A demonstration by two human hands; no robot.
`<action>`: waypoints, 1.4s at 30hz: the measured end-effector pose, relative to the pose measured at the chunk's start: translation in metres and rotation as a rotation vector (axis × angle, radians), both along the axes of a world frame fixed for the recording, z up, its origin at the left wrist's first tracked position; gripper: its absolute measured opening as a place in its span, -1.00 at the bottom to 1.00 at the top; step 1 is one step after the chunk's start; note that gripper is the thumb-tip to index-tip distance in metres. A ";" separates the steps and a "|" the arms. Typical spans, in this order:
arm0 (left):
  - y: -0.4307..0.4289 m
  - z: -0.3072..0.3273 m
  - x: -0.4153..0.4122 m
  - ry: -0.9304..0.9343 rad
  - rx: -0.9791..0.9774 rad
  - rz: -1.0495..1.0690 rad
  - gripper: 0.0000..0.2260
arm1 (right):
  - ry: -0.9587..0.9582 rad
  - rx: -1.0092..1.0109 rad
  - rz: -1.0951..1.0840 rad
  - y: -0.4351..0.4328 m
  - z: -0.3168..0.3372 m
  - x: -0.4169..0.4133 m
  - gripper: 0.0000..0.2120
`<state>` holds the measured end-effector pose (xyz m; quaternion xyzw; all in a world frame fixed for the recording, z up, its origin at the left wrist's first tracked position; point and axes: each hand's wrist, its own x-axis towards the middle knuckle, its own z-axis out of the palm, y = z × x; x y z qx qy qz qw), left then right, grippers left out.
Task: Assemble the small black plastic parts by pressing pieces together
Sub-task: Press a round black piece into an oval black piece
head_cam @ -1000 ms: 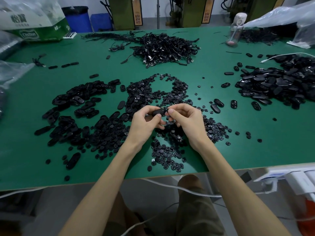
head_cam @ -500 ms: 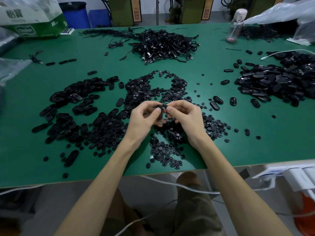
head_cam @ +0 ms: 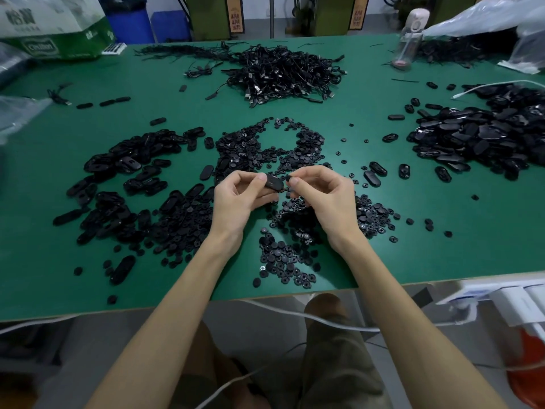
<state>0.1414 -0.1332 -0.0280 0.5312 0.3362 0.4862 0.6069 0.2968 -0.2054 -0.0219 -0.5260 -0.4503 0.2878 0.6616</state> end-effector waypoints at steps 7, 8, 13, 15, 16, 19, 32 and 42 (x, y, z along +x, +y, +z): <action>-0.002 0.003 -0.001 0.044 0.008 -0.048 -0.87 | -0.187 -0.053 -0.059 0.002 -0.002 -0.005 -0.92; -0.002 0.003 -0.001 0.036 0.001 -0.056 -0.87 | -0.200 -0.054 -0.069 0.002 -0.003 -0.005 -0.91; -0.002 0.004 -0.001 0.021 -0.007 -0.087 -0.88 | -0.216 -0.037 -0.093 0.002 -0.003 -0.005 -0.85; -0.002 0.004 -0.002 0.014 0.006 -0.097 -0.82 | -0.235 -0.042 -0.105 0.002 -0.003 -0.006 -0.87; -0.002 0.004 -0.002 0.015 0.012 -0.102 -0.79 | -0.247 -0.047 -0.112 0.002 -0.003 -0.006 -0.88; -0.001 0.003 -0.002 0.034 0.039 -0.111 -0.79 | -0.290 -0.061 -0.130 0.001 -0.001 -0.008 -0.92; -0.003 0.003 0.000 0.064 0.038 -0.087 -0.83 | -0.347 -0.090 -0.162 -0.001 0.003 -0.012 -0.95; -0.002 0.002 -0.001 0.077 0.030 -0.098 -0.81 | -0.370 -0.116 -0.163 -0.001 0.005 -0.013 -0.95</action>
